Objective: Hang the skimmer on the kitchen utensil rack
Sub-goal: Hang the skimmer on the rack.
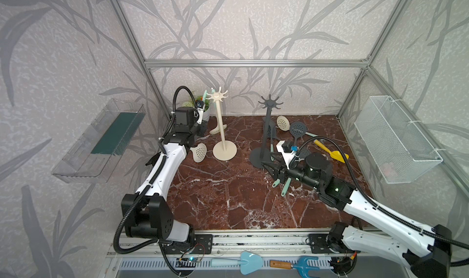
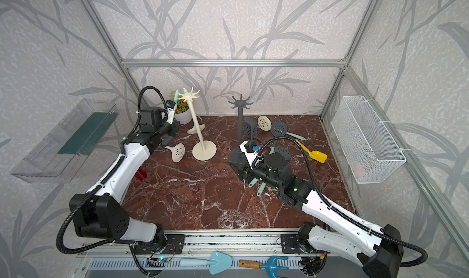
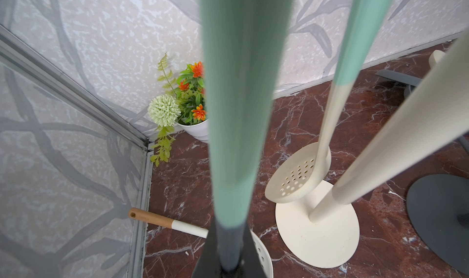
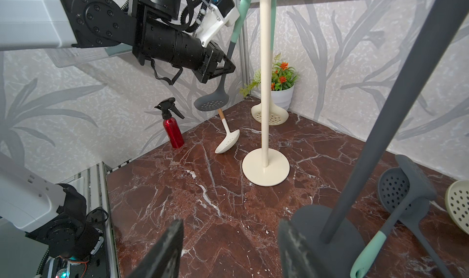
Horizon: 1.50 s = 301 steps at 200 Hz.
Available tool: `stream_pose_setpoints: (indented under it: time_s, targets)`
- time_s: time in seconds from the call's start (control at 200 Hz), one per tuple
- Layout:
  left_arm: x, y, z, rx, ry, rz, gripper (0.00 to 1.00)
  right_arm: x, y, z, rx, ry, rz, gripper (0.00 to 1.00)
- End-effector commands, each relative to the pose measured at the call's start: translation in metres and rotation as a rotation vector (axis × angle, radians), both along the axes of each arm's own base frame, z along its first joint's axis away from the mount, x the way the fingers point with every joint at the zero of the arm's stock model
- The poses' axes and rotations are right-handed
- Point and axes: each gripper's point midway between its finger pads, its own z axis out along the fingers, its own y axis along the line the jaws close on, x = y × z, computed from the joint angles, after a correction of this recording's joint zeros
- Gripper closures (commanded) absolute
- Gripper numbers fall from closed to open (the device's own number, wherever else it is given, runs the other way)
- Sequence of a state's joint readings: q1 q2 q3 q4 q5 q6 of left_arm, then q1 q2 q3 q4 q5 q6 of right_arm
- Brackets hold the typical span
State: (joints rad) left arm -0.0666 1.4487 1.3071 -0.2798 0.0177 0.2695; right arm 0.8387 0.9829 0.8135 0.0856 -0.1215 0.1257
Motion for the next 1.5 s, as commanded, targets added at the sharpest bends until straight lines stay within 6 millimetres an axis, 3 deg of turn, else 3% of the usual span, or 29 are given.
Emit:
stream_pose_setpoints:
  time_s: [0.0,0.385,0.665,0.855,0.925,0.965,1.005,1.135,1.265,1.5]
  targets:
    - [0.0,0.004,0.003,0.054,-0.013,0.022,1.0,-0.001,0.0,0.005,0.018,-0.02,0.003,0.4]
    - [0.0,-0.001,-0.013,0.198,0.015,0.033,1.0,0.0,0.001,0.004,0.019,-0.017,0.001,0.4]
    - [-0.005,-0.007,-0.027,0.16,0.061,0.024,1.0,0.0,0.0,0.002,0.015,-0.012,-0.002,0.4]
    - [-0.016,-0.016,-0.028,0.05,0.103,0.019,0.73,0.001,0.0,-0.001,0.003,-0.007,-0.007,0.37]
    - [-0.025,-0.018,-0.028,-0.006,0.12,0.031,0.63,0.002,0.0,-0.004,-0.007,-0.007,-0.01,0.35]
    - [-0.031,-0.02,-0.028,-0.047,0.129,0.037,0.49,0.002,0.0,-0.005,-0.013,-0.007,-0.014,0.35]
    - [-0.038,-0.022,-0.03,-0.089,0.144,0.046,0.44,0.003,-0.001,-0.008,-0.02,-0.007,-0.02,0.34]
    - [-0.062,-0.027,-0.035,-0.255,0.174,0.1,0.4,0.006,-0.004,-0.018,-0.041,0.0,-0.042,0.34]
    - [-0.09,-0.025,-0.053,-0.36,0.265,0.184,0.4,0.006,-0.007,-0.03,-0.053,0.027,-0.055,0.34]
    - [-0.129,0.004,-0.09,-0.446,0.305,0.455,0.43,0.003,-0.011,-0.051,-0.058,0.076,-0.065,0.34]
